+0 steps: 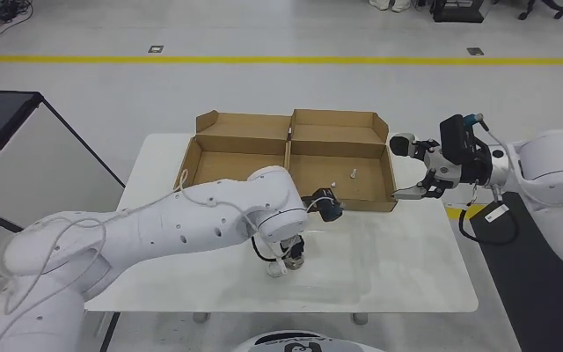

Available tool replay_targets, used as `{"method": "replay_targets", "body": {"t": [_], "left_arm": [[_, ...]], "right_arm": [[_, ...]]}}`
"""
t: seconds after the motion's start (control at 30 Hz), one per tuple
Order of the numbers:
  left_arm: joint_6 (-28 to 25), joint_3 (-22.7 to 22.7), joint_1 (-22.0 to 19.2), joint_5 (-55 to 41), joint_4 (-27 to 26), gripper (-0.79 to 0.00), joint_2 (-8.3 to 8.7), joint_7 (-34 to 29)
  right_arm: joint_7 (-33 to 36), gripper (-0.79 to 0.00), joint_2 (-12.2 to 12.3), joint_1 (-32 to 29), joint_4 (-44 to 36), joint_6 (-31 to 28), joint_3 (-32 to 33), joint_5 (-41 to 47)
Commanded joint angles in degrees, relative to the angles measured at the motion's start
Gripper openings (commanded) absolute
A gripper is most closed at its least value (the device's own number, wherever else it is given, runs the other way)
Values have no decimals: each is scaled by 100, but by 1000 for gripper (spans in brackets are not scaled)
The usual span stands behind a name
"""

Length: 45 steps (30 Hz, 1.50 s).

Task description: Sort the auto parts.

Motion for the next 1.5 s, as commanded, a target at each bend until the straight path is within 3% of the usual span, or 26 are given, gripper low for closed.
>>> {"method": "replay_targets", "body": {"t": [0.0, 0.43, 0.67, 1.07, 1.3, 1.47], "left_arm": [[-45, -8, 53, 12, 105, 0, -58, 0], [-707, -8, 515, 521, 873, 0, -688, 0], [-893, -8, 708, 774, 1094, 0, -882, 0], [-1067, -8, 987, 935, 1205, 0, -761, 0], [-1059, -8, 1091, 966, 1080, -117, -633, 0], [-1064, -8, 1121, 1001, 975, -296, -550, 0]], "right_arm": [[0, 0, 0, 0, 0, 0, 0, 0], [0, 0, 0, 0, 0, 0, 0, 0], [0, 0, 0, 0, 0, 0, 0, 0], [0, 0, 0, 0, 0, 0, 0, 0], [0, 0, 0, 0, 0, 0, 0, 0], [0, 0, 0, 0, 0, 0, 0, 0]]}}
